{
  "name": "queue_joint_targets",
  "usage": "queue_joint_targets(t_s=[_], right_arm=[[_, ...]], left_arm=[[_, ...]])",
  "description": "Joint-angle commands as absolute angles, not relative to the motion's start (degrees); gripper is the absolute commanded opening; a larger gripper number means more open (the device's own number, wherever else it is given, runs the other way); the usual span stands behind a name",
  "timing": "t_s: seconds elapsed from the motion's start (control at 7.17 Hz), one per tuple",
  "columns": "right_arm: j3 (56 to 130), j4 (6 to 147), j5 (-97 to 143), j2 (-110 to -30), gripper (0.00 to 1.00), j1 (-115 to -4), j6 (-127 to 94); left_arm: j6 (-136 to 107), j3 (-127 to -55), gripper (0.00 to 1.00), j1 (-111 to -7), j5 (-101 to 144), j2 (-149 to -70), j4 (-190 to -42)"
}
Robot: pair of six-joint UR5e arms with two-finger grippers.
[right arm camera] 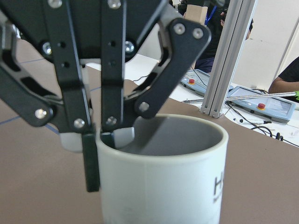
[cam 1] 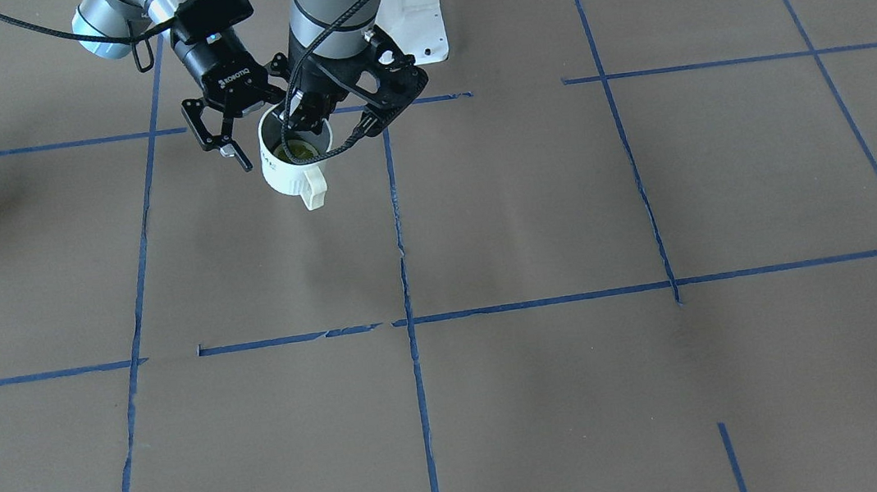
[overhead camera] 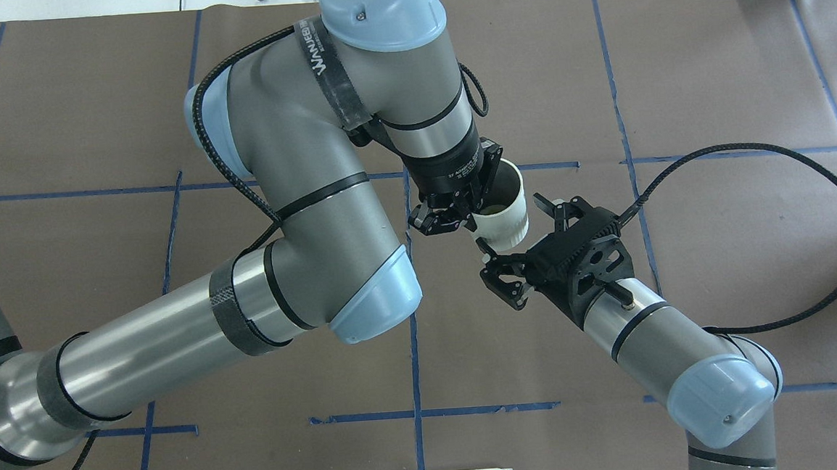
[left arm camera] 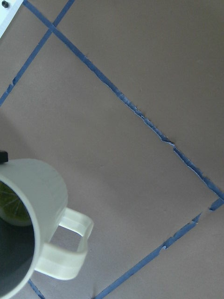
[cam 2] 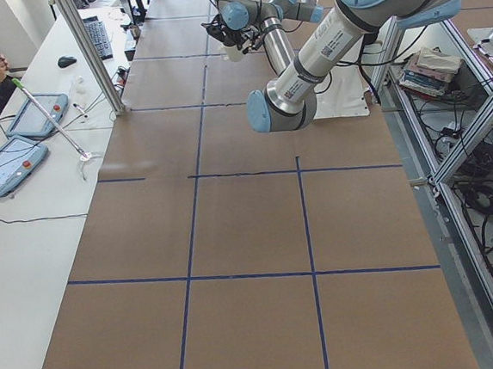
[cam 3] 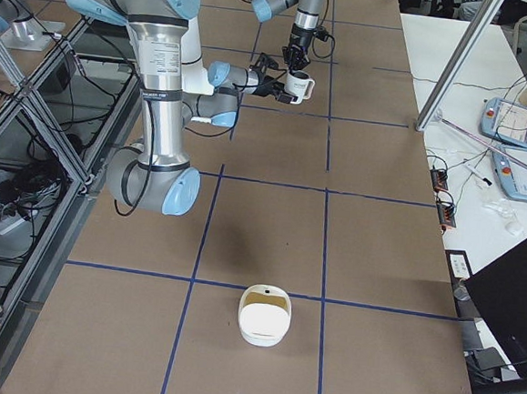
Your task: Left arm hands cup to right arm to dump lemon
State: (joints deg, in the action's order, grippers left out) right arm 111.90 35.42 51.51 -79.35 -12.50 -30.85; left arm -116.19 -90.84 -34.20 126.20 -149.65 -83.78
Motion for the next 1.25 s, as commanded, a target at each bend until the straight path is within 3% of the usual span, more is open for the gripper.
queue_joint_targets(t_s=[0.0,0.42,0.56,0.7,0.84,0.98,1.12], right_arm=[[111.7,35.5,51.5,-79.3,0.99,-12.3,-30.8],[111.1,35.5,51.1,-79.3,0.99,-12.1,-30.8],[110.7,35.5,50.8,-79.3,0.88,-12.1,-30.8],[110.6,35.5,50.6,-79.3,0.59,-12.0,-30.8],[110.6,35.5,50.5,-79.4,0.41,-12.0,-30.8],[110.6,35.5,49.9,-79.5,0.38,-12.0,-30.8],[110.6,35.4,49.7,-79.8,0.38,-12.0,-30.8]], left_arm=[[-116.2,-91.1,0.02,-34.2,126.3,-149.6,-83.9],[-116.1,-91.4,0.04,-34.0,126.4,-149.8,-84.4],[-116.0,-91.4,0.08,-33.9,126.5,-149.8,-84.5],[-115.4,-91.4,0.15,-33.4,126.5,-149.6,-84.5],[-115.3,-91.4,0.33,-33.0,126.5,-149.3,-85.6],[-115.4,-91.3,0.99,-33.0,126.0,-149.2,-87.0],[-115.4,-91.7,1.00,-33.0,126.3,-149.2,-87.0]])
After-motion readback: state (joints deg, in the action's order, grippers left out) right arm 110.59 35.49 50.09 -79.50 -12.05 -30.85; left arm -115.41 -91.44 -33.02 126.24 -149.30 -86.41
